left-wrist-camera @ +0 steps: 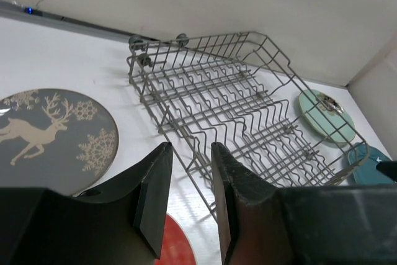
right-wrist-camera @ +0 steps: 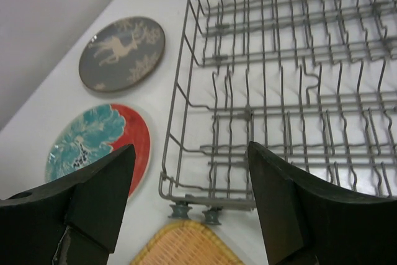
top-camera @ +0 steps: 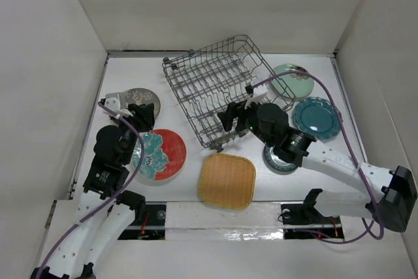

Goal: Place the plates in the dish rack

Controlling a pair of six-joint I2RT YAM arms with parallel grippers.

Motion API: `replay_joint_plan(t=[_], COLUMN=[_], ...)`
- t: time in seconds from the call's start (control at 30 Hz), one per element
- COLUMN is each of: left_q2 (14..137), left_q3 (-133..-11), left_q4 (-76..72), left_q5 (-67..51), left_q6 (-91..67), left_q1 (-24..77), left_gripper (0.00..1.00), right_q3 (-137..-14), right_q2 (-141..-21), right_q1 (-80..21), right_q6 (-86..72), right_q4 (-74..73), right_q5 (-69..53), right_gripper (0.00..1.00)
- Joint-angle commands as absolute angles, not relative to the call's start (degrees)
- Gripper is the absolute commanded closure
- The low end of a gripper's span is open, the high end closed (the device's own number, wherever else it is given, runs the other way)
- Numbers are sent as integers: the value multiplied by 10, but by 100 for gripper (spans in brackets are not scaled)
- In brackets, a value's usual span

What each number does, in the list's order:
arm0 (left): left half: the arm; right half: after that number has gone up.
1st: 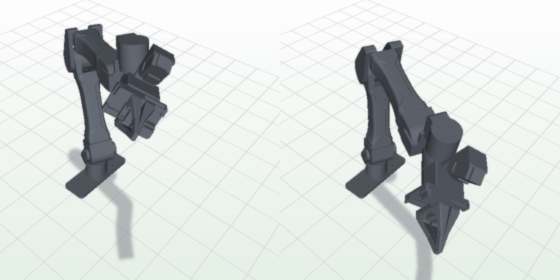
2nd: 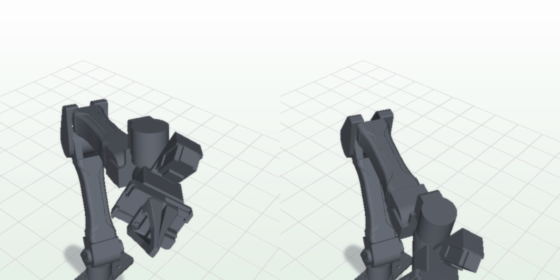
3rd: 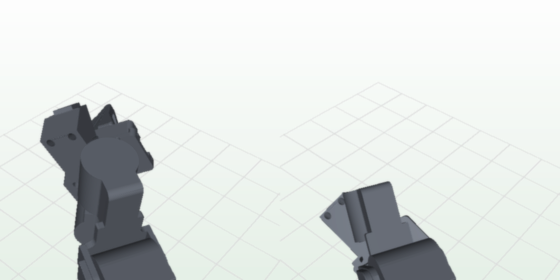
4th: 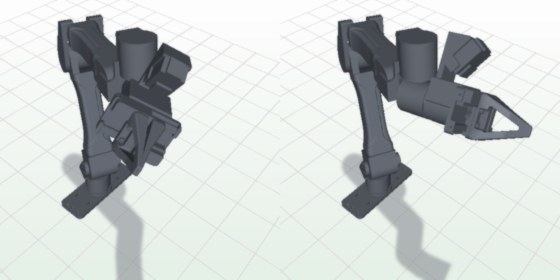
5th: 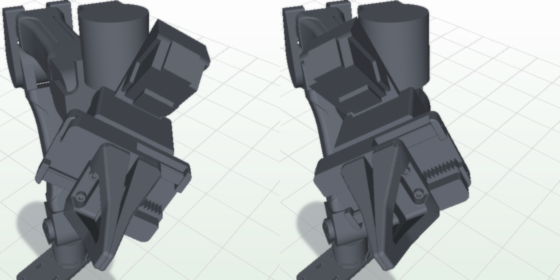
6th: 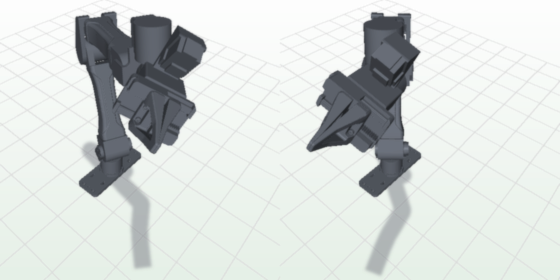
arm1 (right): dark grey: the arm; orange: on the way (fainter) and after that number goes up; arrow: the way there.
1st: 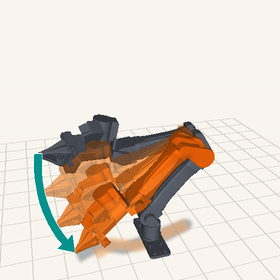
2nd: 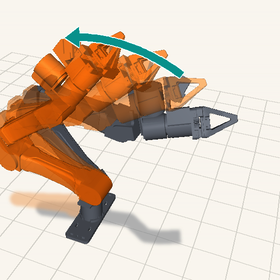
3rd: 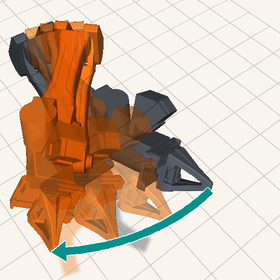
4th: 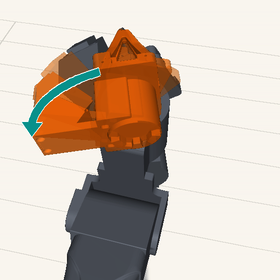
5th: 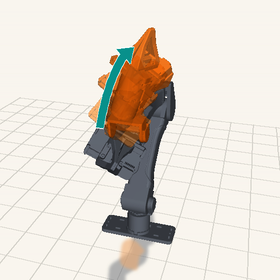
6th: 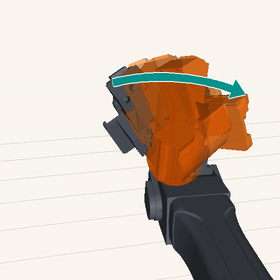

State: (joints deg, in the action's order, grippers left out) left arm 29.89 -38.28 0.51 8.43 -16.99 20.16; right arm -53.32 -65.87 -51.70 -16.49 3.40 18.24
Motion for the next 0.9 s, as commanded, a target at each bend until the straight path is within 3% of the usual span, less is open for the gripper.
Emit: replay_joint_plan(t=[0.0, 0.13, 0.17, 0.23, 0.27, 0.33, 0.4, 0.63, 0.77, 0.87], left_q2=[320, 353, 369, 387, 403, 419, 441, 487, 471, 435], left_q3=[-414, -434, -437, -451, -455, -459, -459, -482, -470, -453], left_q4=[-3, -12, -12, -7, -4, -3, -2, -1, 32, 47], left_q5=[105, 108, 113, 134, 141, 148, 140, 92, 90, 106], left_q6=[-193, -209, -214, -233, -239, -260, -287, -334, -334, -327], left_q1=[204, 204, 204, 204, 204, 204, 182, 152, 152, 152], left_gripper=[71, 71, 71, 72, 73, 86, 100, 100, 100, 100], right_q3=[-512, -488, -473, -454, -434, -418, -404, -374, -374, -373], right_q2=[-645, -639, -634, -614, -607, -590, -585, -569, -562, -574], right_q1=[-511, -511, -511, -511, -511, -511, -511, -511, -511, -505], right_q6=[-189, -197, -199, -202, -203, -207, -207, -222, -215, -210], right_q4=[93, 108, 118, 134, 150, 165, 175, 188, 130, 120], right_q5=[159, 116, 112, 92, 85, 67, 57, 21, 69, 22], right_gripper=[21, 30, 48, 70, 88, 99, 100, 100, 100, 100])
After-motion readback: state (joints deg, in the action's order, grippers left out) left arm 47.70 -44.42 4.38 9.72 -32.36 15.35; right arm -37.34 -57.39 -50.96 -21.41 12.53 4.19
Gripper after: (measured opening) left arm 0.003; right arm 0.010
